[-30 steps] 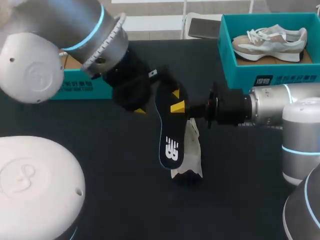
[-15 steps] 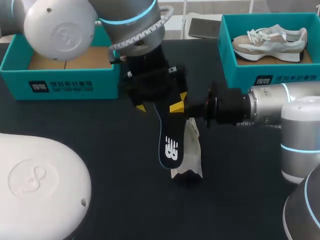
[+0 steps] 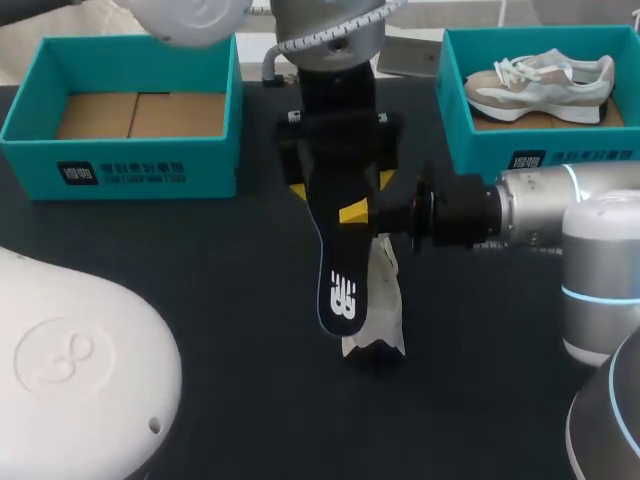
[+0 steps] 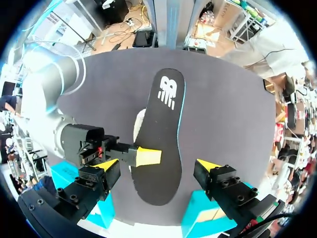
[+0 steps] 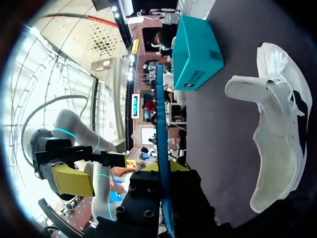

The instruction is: Take the shoe out of the shoebox, open the shoe tongue, remove and reinsert the insole, then place the shoe into the shoebox

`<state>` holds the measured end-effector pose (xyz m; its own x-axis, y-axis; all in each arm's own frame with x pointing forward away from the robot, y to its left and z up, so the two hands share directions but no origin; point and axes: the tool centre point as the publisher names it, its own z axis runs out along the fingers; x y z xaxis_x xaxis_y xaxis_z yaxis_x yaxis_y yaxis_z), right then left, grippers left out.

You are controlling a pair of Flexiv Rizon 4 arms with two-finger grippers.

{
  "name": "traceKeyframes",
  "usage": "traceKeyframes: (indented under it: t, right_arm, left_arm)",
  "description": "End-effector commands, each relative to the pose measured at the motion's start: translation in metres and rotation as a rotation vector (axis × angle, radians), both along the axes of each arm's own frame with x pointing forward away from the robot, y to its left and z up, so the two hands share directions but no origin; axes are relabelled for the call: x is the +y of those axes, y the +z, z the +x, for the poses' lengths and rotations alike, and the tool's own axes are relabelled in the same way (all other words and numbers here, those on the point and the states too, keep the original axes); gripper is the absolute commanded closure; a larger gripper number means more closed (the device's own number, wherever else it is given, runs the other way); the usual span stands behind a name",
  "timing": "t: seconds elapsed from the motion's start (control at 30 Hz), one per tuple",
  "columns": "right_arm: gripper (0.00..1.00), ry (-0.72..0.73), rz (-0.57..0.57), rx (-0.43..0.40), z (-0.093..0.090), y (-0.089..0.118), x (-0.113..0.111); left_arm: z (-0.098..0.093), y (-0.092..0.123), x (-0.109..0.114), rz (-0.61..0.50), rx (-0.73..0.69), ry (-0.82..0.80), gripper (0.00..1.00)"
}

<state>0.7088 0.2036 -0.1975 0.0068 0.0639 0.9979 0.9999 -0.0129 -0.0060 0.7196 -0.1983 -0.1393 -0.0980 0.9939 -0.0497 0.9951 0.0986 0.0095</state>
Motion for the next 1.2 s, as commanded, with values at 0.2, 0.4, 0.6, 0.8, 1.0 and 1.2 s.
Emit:
traceKeyframes:
  t: [0.2, 0.4, 0.6, 0.8, 1.0, 1.2]
  right_arm:
    - [1.00, -0.004, -0.006, 0.003, 0.003, 0.002, 0.000]
    - [1.00, -0.007, -0.001, 0.002, 0.004, 0.002, 0.000]
    - [1.00, -0.003, 0.008, 0.005, 0.004, 0.001, 0.001]
    - [1.00, -0.003, 0.014, 0.007, 0.004, -0.001, 0.001]
    - [1.00, -0.007, 0.014, 0.009, 0.005, 0.000, -0.003]
    - [1.00, -0.006, 0.012, 0.021, 0.007, 0.001, -0.007]
  left_arm:
    - [0.006, -0.004, -0.012, 0.054, 0.010, -0.006, 0.00]
    - [0.010, -0.006, -0.013, 0.021, 0.011, -0.016, 0.00]
    - [0.011, -0.006, -0.013, 0.023, 0.013, -0.026, 0.00]
    - [0.012, -0.005, -0.015, -0.011, -0.003, -0.040, 0.00]
    - [0.006, 0.009, -0.002, -0.356, -0.041, -0.115, 0.00]
    - [-0.001, 0.011, 0.016, -0.639, -0.094, -0.141, 0.00]
